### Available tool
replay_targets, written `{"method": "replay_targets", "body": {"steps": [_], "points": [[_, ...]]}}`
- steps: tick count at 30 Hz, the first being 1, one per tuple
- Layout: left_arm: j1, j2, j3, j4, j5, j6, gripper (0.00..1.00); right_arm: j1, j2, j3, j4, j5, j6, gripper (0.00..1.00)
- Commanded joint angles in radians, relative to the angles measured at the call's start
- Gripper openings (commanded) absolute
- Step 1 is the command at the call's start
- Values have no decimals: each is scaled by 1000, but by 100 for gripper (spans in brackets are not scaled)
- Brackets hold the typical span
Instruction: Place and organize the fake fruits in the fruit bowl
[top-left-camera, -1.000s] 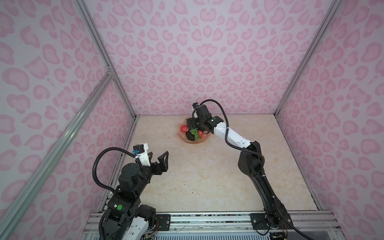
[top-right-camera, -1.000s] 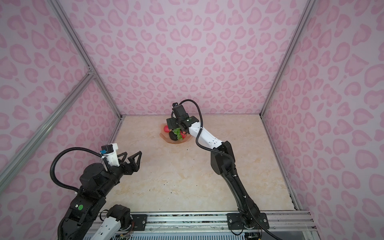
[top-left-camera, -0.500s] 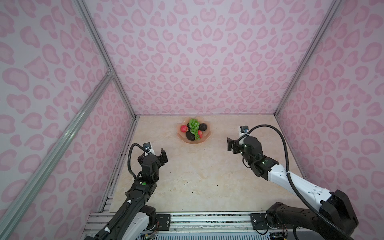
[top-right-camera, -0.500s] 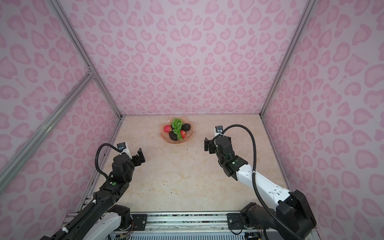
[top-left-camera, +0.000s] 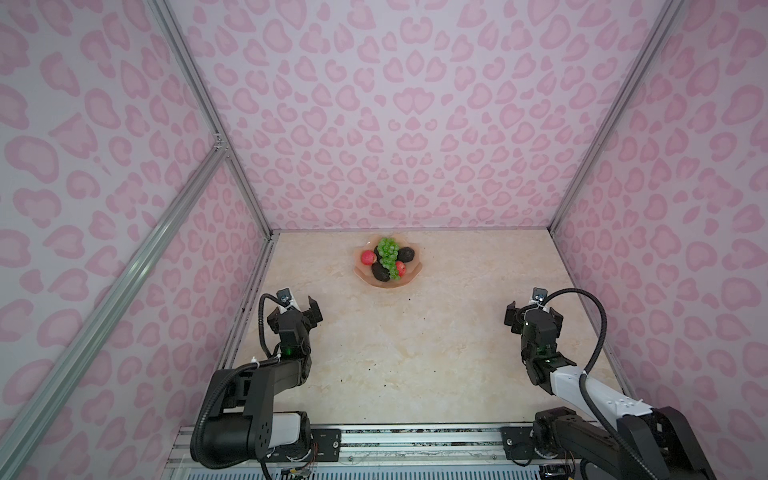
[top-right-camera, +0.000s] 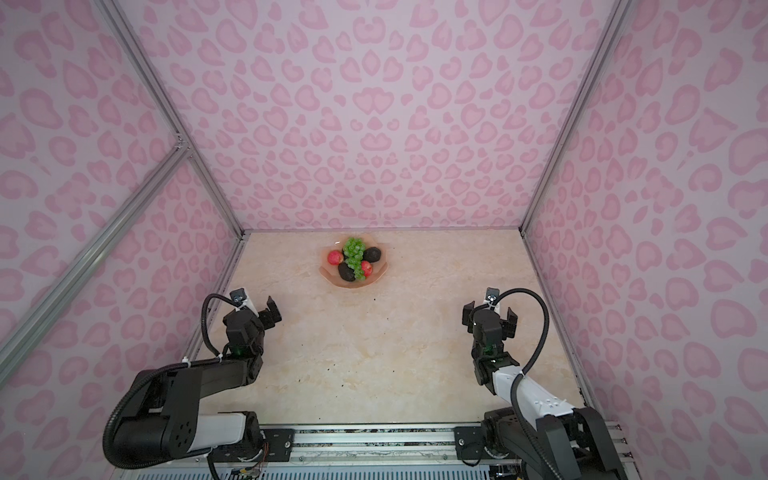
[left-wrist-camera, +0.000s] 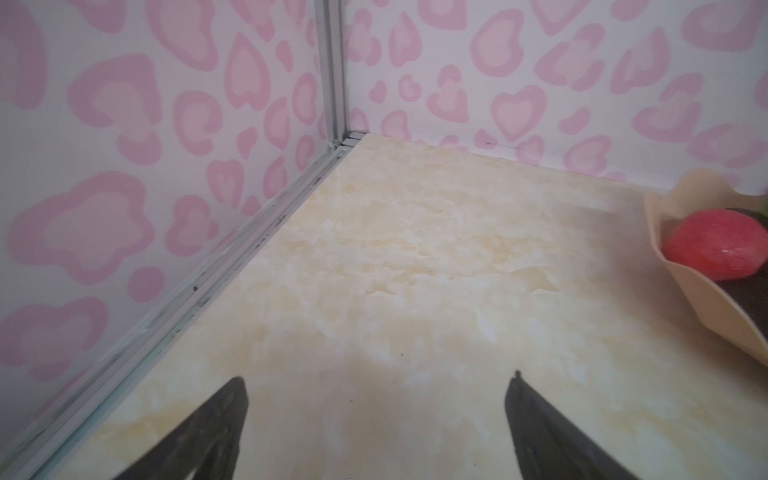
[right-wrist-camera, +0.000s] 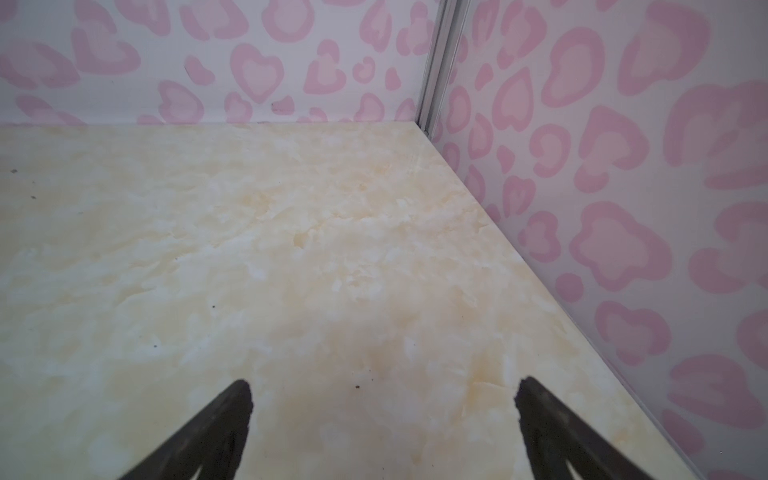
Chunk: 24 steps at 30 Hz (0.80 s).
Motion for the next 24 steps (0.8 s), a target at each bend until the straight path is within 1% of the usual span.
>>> {"method": "replay_targets", "body": {"steps": [1,2,3,4,6,7,9,11,15,18,21,22,23,24], "points": [[8,41,12,136,52,14,98,-13,103,-18,288,-33,-63,99],[13,41,22,113,59,10,98,-13,147,-15,346,-34,-81,99],[13,58,20,147,56,8,98,-12,185,-5,387,-62,-113,99],[13,45,38,87,56,8,98,-18,224,7,427,-91,-131,99],[12,58,51,89,48,14,98,-37,292,37,435,-152,-125,100],[4,53,62,56,37,17,98,-42,337,30,488,-170,-129,99],[2,52,62,59,30,18,98,-75,401,-14,635,-225,-110,100],[-2,56,66,59,27,25,98,-76,445,-22,706,-254,-125,100],[-15,60,71,54,11,36,98,-73,386,23,524,-236,-117,100],[-15,64,82,36,12,34,98,-73,414,10,593,-232,-116,100],[-10,62,77,41,22,32,98,-73,403,12,574,-234,-117,100],[-10,62,75,45,22,32,98,-74,396,16,552,-222,-111,100],[-10,58,71,48,23,32,98,-74,389,16,545,-184,-90,100],[-10,58,71,51,23,34,98,-77,395,1,584,-126,-63,100]]}}
